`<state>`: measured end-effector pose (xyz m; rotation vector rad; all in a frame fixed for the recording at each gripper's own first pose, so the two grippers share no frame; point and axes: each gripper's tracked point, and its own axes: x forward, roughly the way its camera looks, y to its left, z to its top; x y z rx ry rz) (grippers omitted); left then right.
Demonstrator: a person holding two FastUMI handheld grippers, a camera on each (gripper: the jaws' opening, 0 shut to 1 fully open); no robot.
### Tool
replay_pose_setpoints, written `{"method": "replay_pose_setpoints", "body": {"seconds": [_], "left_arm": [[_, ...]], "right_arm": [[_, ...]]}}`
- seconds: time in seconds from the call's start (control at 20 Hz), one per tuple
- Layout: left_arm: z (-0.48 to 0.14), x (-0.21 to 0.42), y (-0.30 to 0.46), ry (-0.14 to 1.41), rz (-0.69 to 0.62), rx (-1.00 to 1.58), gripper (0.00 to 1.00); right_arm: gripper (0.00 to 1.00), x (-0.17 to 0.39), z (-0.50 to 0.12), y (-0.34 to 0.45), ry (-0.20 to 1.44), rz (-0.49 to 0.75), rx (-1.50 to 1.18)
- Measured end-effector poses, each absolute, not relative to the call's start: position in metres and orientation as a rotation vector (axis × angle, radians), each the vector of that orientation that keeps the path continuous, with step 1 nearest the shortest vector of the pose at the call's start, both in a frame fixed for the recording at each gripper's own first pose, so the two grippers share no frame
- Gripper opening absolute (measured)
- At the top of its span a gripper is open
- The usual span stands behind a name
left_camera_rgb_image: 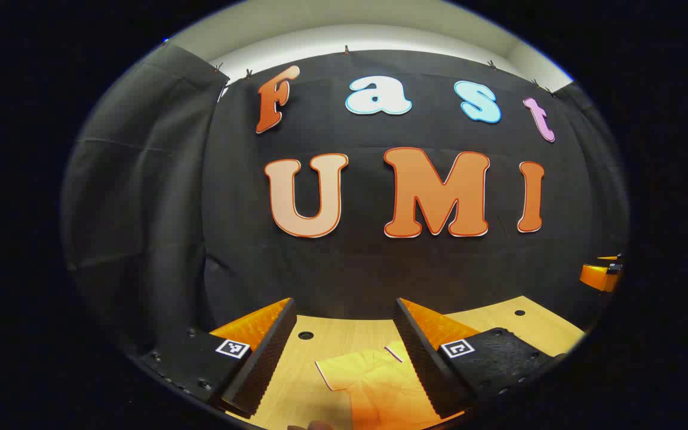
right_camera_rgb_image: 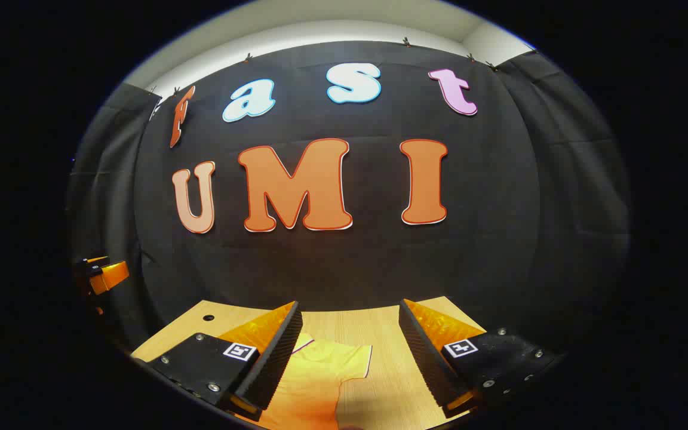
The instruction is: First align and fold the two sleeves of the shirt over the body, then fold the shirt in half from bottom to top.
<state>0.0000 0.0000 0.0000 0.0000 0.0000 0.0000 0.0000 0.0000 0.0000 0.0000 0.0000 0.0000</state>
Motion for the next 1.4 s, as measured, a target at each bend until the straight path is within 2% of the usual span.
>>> {"method": "replay_pose_setpoints", "body": {"seconds": [0.35,1.0,1.4], "left_arm": [[0.011,-0.003,0.002,-0.049,-0.016,0.054,0.99],[-0.003,-0.005,0.003,-0.022,-0.005,0.066,0.99],[-0.014,-0.002,0.007,-0.002,0.007,0.06,0.99]], "right_arm": [[0.99,-0.005,0.002,0.002,-0.003,-0.016,0.0],[0.98,0.0,-0.008,0.003,0.039,-0.008,-0.011],[0.98,0.023,-0.021,-0.007,0.172,-0.011,-0.028]]}}
